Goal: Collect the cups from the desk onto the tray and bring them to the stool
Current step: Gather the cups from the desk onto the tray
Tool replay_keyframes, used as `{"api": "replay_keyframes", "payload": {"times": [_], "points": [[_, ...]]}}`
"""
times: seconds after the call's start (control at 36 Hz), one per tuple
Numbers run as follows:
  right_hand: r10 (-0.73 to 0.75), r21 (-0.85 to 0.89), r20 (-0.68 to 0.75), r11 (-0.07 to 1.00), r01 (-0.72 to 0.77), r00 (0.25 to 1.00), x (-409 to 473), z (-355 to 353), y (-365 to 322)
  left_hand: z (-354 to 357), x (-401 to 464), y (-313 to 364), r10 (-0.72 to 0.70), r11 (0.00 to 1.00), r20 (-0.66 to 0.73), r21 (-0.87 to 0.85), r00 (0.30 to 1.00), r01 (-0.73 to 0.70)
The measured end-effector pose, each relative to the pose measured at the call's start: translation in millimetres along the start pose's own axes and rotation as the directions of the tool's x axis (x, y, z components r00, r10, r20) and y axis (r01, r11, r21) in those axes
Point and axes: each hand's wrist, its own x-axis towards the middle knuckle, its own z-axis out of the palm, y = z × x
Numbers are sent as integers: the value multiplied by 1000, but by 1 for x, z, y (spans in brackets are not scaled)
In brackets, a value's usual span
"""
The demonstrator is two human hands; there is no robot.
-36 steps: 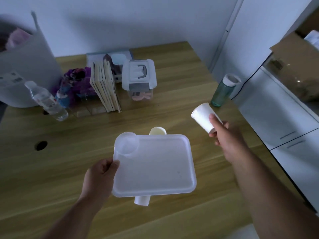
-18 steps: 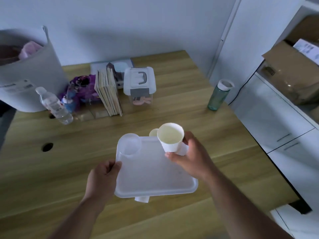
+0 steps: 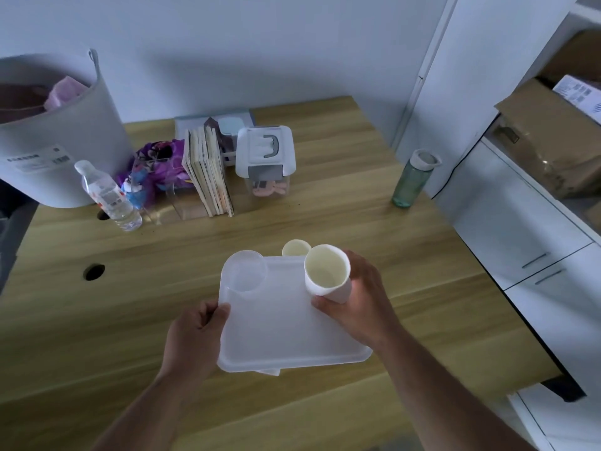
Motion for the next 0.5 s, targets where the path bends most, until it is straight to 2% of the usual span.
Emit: {"api": "replay_keyframes", "payload": {"times": [0.17, 0.25, 0.36, 0.44, 0.5], "points": [[7, 0, 79, 1000, -7, 997, -4, -18, -4, -2, -1, 1, 5, 1000, 0, -7, 1000, -5], [59, 90, 105, 994, -69, 993, -3, -29, 0, -4, 0, 2, 1, 1000, -2, -28, 1000, -2], [152, 240, 20, 959, -152, 988, 5, -40, 11, -9, 10, -4, -34, 998, -5, -47, 999, 34], [202, 205, -64, 961, -185, 977, 18, -42, 21, -13, 18, -7, -43, 998, -33, -54, 999, 42], [211, 150, -41, 968, -203, 977, 28, -39, 26, -15, 23, -8, -44, 998, -59, -43, 997, 42]]}}
